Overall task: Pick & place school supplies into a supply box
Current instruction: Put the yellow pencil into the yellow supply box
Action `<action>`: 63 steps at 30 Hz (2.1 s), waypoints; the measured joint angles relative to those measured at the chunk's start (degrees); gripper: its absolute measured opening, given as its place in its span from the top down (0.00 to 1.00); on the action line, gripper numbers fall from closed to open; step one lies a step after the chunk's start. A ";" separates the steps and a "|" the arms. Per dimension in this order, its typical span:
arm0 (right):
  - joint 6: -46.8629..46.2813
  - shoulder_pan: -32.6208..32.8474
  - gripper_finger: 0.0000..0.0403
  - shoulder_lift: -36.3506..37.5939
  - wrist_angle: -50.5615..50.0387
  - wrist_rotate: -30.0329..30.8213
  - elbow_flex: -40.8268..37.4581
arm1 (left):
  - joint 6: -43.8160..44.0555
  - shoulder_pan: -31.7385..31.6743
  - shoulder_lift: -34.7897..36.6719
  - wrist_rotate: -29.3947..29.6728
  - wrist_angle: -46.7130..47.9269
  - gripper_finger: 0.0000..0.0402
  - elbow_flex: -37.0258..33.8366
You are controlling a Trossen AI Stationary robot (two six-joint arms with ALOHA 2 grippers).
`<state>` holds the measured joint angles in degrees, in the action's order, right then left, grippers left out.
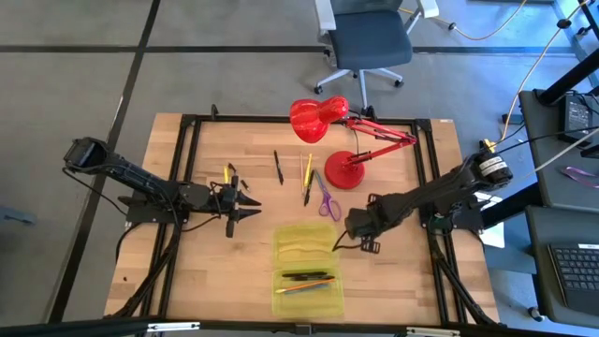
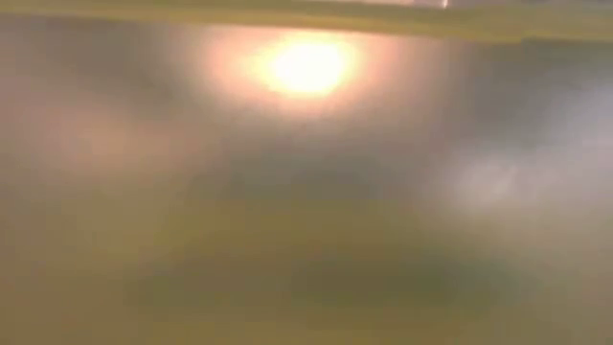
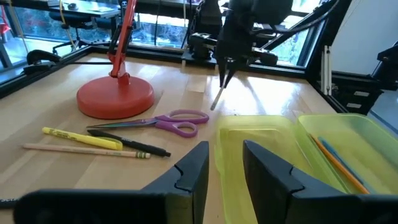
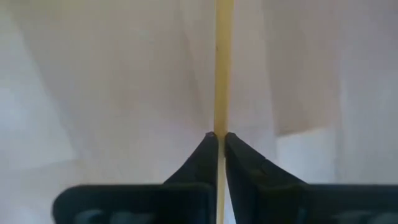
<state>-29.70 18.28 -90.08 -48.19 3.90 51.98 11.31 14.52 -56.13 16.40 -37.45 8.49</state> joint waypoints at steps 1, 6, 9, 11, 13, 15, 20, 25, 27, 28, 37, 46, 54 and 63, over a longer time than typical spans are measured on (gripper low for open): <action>0.20 -0.08 0.95 0.80 1.38 -0.79 -0.83 | 0.02 -0.01 -0.01 0.00 0.00 0.77 0.00; -4.71 0.74 0.96 2.97 5.24 -3.70 -4.81 | 1.20 0.00 0.00 0.00 0.82 0.78 0.00; -8.29 0.77 0.96 2.66 7.90 -3.97 -7.17 | 2.81 0.00 0.00 0.00 1.77 0.78 0.00; -8.83 0.81 0.96 2.53 11.28 -4.53 -8.77 | 2.95 0.00 0.01 0.02 1.92 0.78 0.00; -8.18 0.99 0.96 2.55 13.70 -5.17 -9.82 | 2.95 0.00 0.01 0.00 2.06 0.78 0.00; -7.18 1.24 0.96 2.55 15.43 -5.37 -10.38 | 2.95 -0.01 0.00 0.00 2.10 0.78 0.00; -6.48 1.84 0.94 2.55 15.44 -5.25 -10.47 | 2.95 0.00 0.01 0.00 2.14 0.77 0.00; -7.32 1.91 0.87 2.55 15.41 -5.23 -10.47 | 2.95 -0.01 0.00 0.00 2.12 0.78 0.00; -7.30 1.93 0.84 2.55 15.42 -5.21 -10.47 | 2.95 -0.02 0.01 0.02 2.14 0.78 0.00; -7.32 1.93 0.83 2.55 15.43 -5.20 -10.47 | 2.95 -0.02 0.01 0.00 2.12 0.78 0.00; -8.96 3.16 0.69 2.88 15.46 -0.35 -10.47 | 2.95 -0.02 0.01 0.02 2.14 0.78 0.00; -10.79 13.98 0.68 9.62 15.22 17.44 -10.62 | 2.95 -0.02 0.00 0.02 2.14 0.78 0.00; -17.60 31.21 0.68 16.81 22.37 47.00 -20.05 | 2.95 -0.01 0.00 -0.07 3.02 0.77 0.00; -27.07 37.50 0.68 16.81 33.29 47.80 -30.21 | 2.95 0.00 0.01 0.20 3.02 0.77 0.00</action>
<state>-56.77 55.78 -73.27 -14.90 51.70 21.78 14.26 14.52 -56.12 16.60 -34.44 8.49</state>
